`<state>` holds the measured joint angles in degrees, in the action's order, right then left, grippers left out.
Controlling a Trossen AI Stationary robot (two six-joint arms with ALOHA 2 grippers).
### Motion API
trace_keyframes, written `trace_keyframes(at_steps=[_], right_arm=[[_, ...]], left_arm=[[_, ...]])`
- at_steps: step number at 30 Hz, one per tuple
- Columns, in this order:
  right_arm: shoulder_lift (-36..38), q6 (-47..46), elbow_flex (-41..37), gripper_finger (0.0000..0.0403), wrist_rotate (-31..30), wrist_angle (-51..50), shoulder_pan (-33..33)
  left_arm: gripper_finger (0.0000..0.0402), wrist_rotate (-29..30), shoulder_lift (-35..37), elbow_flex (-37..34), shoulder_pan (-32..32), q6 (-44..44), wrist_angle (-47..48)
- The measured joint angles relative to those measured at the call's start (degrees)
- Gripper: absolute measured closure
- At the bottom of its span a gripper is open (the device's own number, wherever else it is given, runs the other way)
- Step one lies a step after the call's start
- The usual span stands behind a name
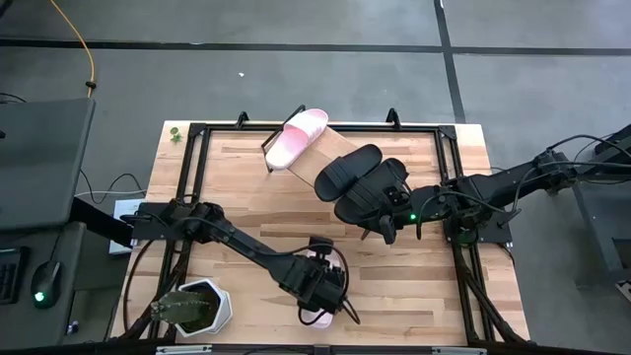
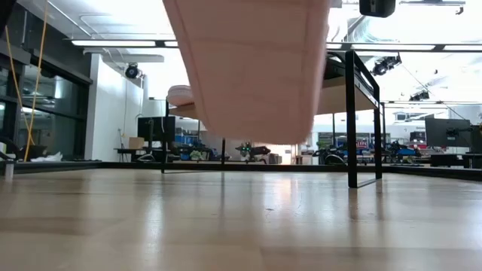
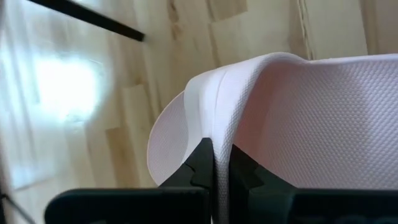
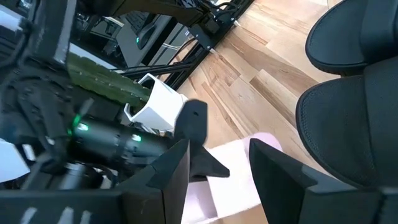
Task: Pick and place slides into the shelf
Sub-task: Put the pink slide on the shelf
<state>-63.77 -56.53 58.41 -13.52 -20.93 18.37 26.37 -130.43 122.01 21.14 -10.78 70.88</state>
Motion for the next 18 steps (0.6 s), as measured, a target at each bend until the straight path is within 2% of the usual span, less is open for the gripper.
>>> trace_keyframes(at_steps=[14, 18], right_arm=[[0.00, -0.12, 0.00, 0.0244, 0.11, 0.00, 0.00], [0.00, -0.87, 0.00, 0.0244, 0.22, 0.04, 0.00]], left_arm=[[0.0400, 2.03, 0.00, 12.95, -0.08, 0.02, 14.45], [0.0401, 3.07, 1.61, 12.53, -0.09, 0.48, 17.14]])
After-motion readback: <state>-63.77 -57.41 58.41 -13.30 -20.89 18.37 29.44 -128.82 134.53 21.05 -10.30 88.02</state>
